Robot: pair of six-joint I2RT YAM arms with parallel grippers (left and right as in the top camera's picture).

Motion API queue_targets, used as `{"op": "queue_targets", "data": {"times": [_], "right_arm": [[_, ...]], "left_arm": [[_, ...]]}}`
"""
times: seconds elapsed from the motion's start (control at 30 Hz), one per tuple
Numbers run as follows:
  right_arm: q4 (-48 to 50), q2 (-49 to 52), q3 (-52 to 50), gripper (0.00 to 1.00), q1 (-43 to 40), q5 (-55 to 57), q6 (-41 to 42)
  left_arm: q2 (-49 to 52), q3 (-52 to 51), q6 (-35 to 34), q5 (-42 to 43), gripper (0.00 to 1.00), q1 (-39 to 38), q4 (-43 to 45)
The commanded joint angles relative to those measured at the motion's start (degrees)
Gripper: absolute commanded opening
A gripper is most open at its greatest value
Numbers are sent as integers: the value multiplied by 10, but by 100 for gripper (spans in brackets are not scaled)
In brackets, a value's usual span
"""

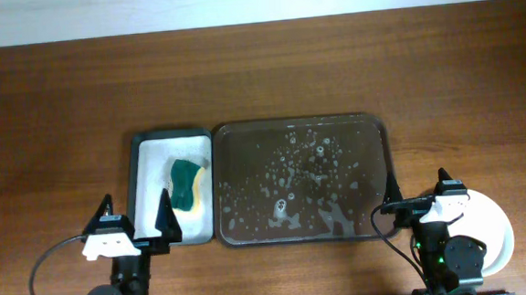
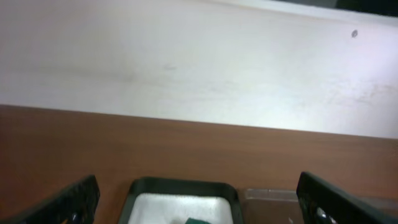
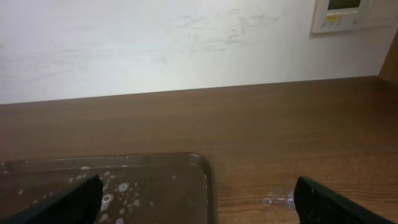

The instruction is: Clean dirty plates on tray and stack at the side

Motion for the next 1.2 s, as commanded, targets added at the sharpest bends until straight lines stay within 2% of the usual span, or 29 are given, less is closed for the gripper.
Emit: {"op": "queue_targets", "data": {"times": [0.0, 0.03, 0.17, 1.17], "right_arm": [[-4, -5, -3, 99, -4, 7, 0], [-4, -5, -3, 99, -4, 7, 0], [-4, -5, -3, 99, -4, 7, 0], [-4, -5, -3, 99, -4, 7, 0]], "left_arm": [[-24, -98, 50, 36, 99, 2, 159], [-24, -114, 50, 37, 100, 2, 177], [-24, -113, 67, 30, 99, 2, 42], [-24, -113, 67, 30, 100, 2, 41]]}}
